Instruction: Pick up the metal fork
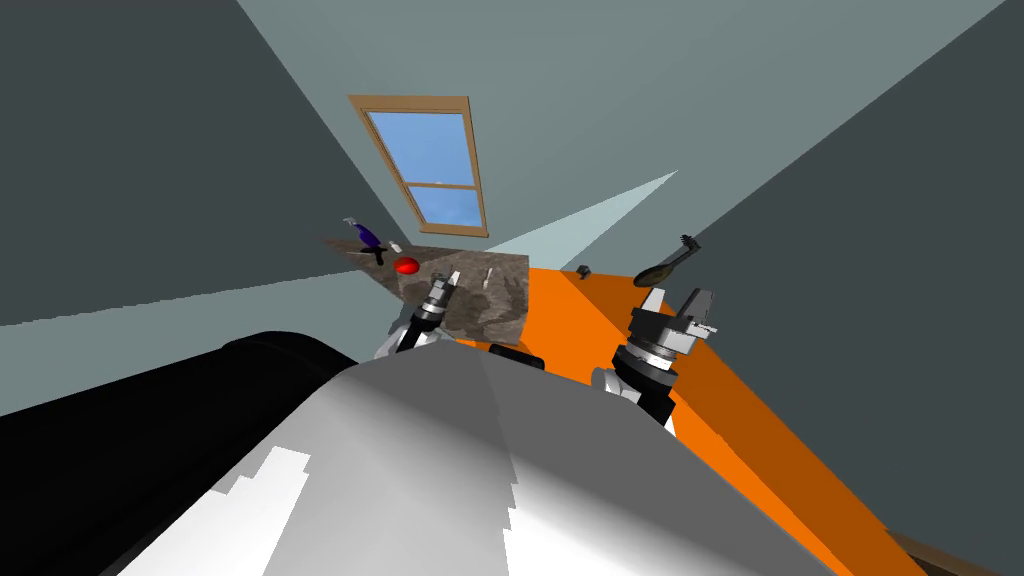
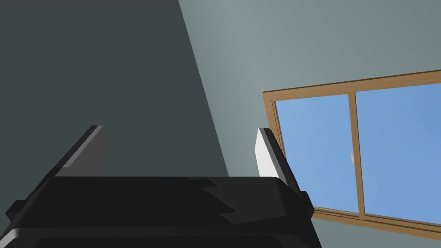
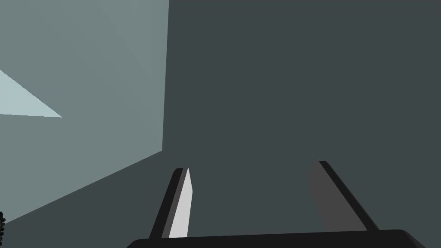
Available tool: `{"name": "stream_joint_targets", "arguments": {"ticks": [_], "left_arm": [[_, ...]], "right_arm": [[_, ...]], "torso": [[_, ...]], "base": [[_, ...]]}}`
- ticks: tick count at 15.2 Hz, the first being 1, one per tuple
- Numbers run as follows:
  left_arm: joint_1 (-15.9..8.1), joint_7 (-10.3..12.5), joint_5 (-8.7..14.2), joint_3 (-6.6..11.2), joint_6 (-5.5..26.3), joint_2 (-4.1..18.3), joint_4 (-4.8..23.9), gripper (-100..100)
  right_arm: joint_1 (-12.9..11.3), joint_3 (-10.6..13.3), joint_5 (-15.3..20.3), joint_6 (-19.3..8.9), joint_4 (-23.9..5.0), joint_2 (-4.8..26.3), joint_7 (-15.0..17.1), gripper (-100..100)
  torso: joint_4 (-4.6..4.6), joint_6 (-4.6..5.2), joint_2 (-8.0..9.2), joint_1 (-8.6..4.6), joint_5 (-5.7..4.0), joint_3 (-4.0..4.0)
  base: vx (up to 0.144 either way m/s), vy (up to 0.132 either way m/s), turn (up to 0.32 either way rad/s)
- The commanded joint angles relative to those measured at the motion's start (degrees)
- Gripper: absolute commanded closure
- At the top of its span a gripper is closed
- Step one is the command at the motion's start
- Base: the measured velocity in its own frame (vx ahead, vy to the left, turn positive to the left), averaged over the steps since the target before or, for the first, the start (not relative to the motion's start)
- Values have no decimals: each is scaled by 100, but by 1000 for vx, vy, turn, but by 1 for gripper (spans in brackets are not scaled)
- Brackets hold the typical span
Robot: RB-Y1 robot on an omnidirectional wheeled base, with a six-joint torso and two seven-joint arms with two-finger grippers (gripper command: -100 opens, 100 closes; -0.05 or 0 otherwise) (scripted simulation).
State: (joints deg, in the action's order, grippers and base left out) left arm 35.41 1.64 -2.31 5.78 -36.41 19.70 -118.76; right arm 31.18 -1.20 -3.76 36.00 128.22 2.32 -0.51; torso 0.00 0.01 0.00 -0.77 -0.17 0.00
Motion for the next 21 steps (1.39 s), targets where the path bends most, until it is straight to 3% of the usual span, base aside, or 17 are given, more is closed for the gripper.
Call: {"name": "stream_joint_targets", "arguments": {"ticks": [1, 4, 7, 9, 10, 11, 12, 14, 15, 18, 19, 21], "left_arm": [[128, 71, -189, 70, -176, 286, 286, -100], [197, 126, -333, 126, -278, 601, 613, -100], [338, 242, -641, 238, -491, 1015, 1061, -100], [338, 242, -641, 238, -491, 1123, 1157, -100], [411, 303, -803, 292, -601, 1342, 1366, -100], [411, 303, -803, 292, -601, 1388, 1440, -100], [484, 367, -971, 345, -714, 1570, 1607, -100], [484, 367, -971, 345, -714, 1655, 1730, -100], [558, 433, -1143, 396, -827, 1882, 1949, -100], [631, 501, -1319, 444, -943, 2189, 2302, -100], [704, 570, -1499, 489, -1059, 2345, 2456, -100], [704, 570, -1499, 489, -1059, 2454, 2620, -100]], "right_arm": [[0, 0, 0, 0, 0, 0, 0, 0], [0, 0, 0, 0, 0, 0, 0, 0], [0, 0, 0, 0, 0, 0, 0, 0], [0, 0, 0, 0, 0, 0, 0, 0], [0, -1, 0, 0, 0, 1, 0, 0], [0, 0, 0, 0, 0, 0, 0, 0], [1, 0, 0, 0, 0, 0, 0, 0], [1, 0, 0, 0, 0, 0, 0, 0], [0, -1, 0, 0, 0, 1, 0, 0], [1, -1, 0, 0, 0, 1, 0, 0], [1, -1, 0, 0, 0, 1, 0, 0], [1, -1, 0, 0, 0, 0, 0, 0]], "torso": [[0, 0, 0, 0, 0, 0], [1, 0, 2, -1, 0, 2], [-1, -1, -3, -7, -2, -2], [0, 0, -4, 1, -1, -2], [-1, 0, -7, 14, 1, -3], [-2, 0, -12, 15, 3, -7], [-3, 0, -14, 15, 2, -8], [-3, 0, -14, 7, 1, -8], [-2, -1, -11, 20, 3, -6], [-5, 0, -25, 16, 3, -13], [-6, 0, -26, 14, 2, -15], [-6, -1, -28, 9, 0, -16]], "base": [[-13, -186, -30], [2, -186, -20], [17, -199, -22], [24, -149, -8], [50, -144, -24], [43, -152, -21], [43, -176, -31], [30, -142, -2], [36, -115, -20], [71, -151, -21], [81, -171, -22], [62, -134, 0]]}}
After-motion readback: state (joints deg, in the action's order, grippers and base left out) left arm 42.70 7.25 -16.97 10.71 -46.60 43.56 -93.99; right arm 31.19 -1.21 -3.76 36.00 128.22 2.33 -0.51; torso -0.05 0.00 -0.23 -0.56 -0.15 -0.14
